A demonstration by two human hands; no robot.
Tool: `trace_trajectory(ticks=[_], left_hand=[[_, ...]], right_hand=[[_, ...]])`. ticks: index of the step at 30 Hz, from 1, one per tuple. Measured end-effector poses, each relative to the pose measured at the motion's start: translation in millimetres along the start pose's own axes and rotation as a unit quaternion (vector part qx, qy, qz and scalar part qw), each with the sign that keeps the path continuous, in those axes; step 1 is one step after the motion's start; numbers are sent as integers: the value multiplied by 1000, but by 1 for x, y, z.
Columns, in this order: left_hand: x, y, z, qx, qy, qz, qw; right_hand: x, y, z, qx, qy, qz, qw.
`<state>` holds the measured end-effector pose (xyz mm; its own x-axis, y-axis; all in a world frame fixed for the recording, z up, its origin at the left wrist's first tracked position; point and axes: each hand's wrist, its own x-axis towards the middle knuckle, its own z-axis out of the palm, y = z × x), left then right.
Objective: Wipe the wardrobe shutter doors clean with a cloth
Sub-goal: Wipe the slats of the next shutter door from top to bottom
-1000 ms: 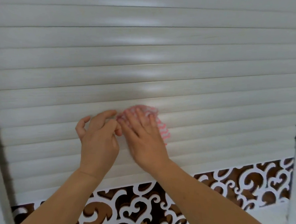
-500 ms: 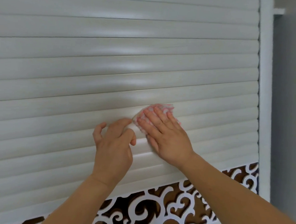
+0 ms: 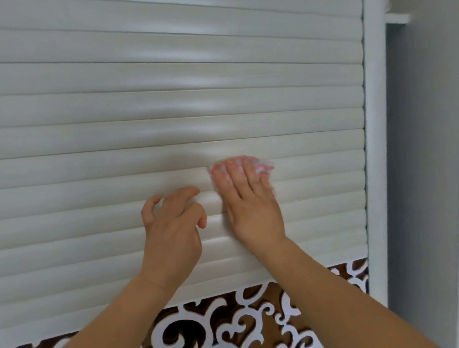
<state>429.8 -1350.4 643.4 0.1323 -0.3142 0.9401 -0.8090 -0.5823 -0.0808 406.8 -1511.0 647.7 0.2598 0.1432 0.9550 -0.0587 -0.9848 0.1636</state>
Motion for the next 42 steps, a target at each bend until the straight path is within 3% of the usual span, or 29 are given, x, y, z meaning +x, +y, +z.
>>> trace_trajectory(ticks=[3,9,16,21,24,26,30,33,42], left_hand=[[5,17,12,1,-8,13,1000],[14,40,34,74,-51,58,994],[10,46,41,164,-70,68,982],[8,43,43,193,-73,82,975],[8,43,46,201,-69,79,974],[8,44,47,203,-66,76,974],[11,47,50,213,-48,79,973],[12,47,55,208,-21,82,974],[8,44,59,223,7,104,969]], right_hand=[[-7,39,-10,-5,-23,-47,999],[-24,107,-28,3,-78,82,994],[-31,170,-53,-47,-155,240,957],[-19,160,-52,19,-164,339,926],[-8,130,-48,26,-172,302,937],[-8,112,-46,10,-183,219,958],[-2,101,-38,-5,-132,47,990],[3,122,-35,-2,-113,-16,993],[14,183,-54,-23,-110,171,979]])
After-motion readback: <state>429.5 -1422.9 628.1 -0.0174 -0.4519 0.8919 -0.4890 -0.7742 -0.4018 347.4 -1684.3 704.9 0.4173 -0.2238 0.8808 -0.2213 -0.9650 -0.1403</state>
